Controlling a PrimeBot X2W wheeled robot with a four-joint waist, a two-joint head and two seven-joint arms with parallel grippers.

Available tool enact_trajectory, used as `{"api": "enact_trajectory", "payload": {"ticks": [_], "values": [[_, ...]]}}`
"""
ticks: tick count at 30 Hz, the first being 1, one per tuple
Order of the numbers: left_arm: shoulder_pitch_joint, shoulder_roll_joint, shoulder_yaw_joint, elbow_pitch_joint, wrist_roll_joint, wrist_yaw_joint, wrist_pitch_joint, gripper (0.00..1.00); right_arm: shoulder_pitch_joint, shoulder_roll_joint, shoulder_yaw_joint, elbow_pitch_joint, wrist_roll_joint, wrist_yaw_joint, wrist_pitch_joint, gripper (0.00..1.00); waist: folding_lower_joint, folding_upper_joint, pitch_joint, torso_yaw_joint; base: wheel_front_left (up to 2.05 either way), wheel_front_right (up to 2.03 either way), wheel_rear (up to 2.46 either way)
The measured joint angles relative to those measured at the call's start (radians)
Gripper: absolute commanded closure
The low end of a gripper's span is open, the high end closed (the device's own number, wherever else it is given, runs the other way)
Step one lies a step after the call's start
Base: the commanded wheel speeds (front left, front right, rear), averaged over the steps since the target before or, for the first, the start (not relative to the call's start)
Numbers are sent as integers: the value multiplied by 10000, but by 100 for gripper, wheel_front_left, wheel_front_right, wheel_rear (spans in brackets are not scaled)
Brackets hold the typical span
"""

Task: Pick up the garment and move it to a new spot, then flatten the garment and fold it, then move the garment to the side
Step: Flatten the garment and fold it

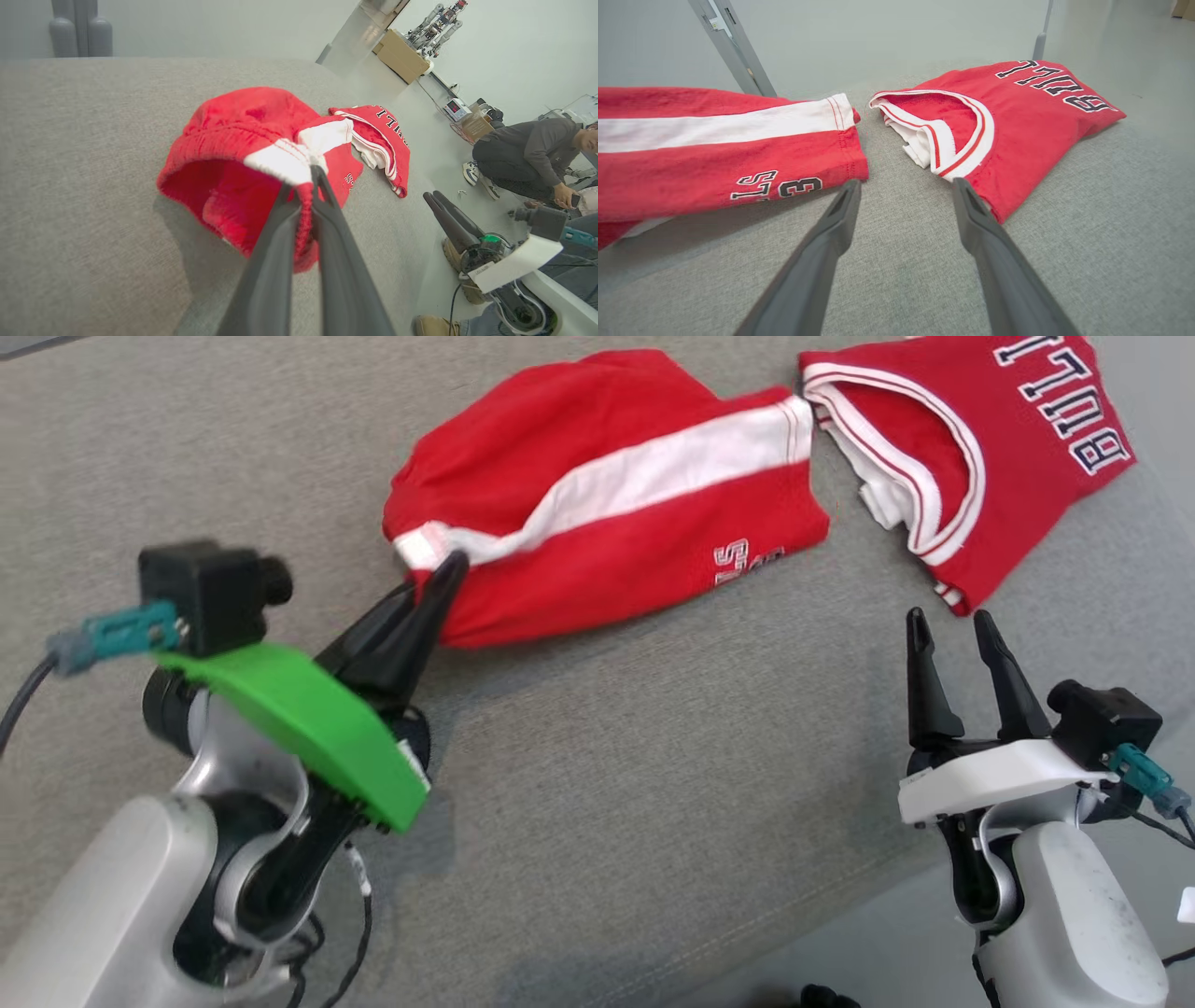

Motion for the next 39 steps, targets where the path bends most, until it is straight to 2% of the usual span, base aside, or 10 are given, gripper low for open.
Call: {"api": "enact_trajectory", "payload": {"ticks": [4, 10, 12, 15, 17, 18, 23, 31, 35, 39], "values": [[1926, -38, 667, 125, -550, -376, -1670, 100, 54, -2, -313, 71, -571, -2, 0, 0, 0, 0, -99, 680, 0, 0, 0], [3363, -355, 566, 1473, -708, -1563, -3229, 100, 202, 12, -552, 151, -1444, 0, -2, 0, 0, 0, -333, 1691, 0, 0, 0], [3627, -756, 437, 2199, -834, -1988, -3707, 100, 319, -12, -769, 180, -1848, 0, 0, 0, 0, 0, -498, 2133, 0, 0, 0], [3699, -1151, 334, 2738, -917, -2322, -4077, 100, 398, -207, -903, 178, -2067, 0, 0, 0, 0, 0, -702, 2513, 0, 0, 0], [3703, -1325, 334, 3091, -957, -2441, -4261, 50, 472, -313, -949, 203, -2121, 0, 0, 0, 0, 0, -876, 2697, 0, 0, 0], [3704, -1381, 313, 3252, -953, -2487, -4339, 2, 482, -353, -951, 205, -2140, 0, -2, 0, 0, 0, -976, 2774, 0, 0, 0], [3716, -1394, 299, 3726, -700, -2527, -4765, 0, 593, -516, -882, 207, -2163, 0, -2, 0, 0, 0, -1341, 3015, 0, 0, 0], [3687, -1149, 520, 4343, 1200, -2067, -6266, 0, 724, -949, -903, 46, -2159, 0, 0, 0, 0, 0, -1734, 3335, 0, 0, 0], [3754, -1212, 991, 4504, 1864, -1789, -6506, 0, 900, -1070, -903, -73, -2161, 0, 0, 0, -1, 0, -1873, 3415, 0, 0, 0], [4327, -1499, 2197, 4151, 3030, -1615, -6546, 0, 1194, -1204, -941, -453, -2186, 0, 0, 0, -1, 0, -2109, 3538, 0, 0, 0]]}}
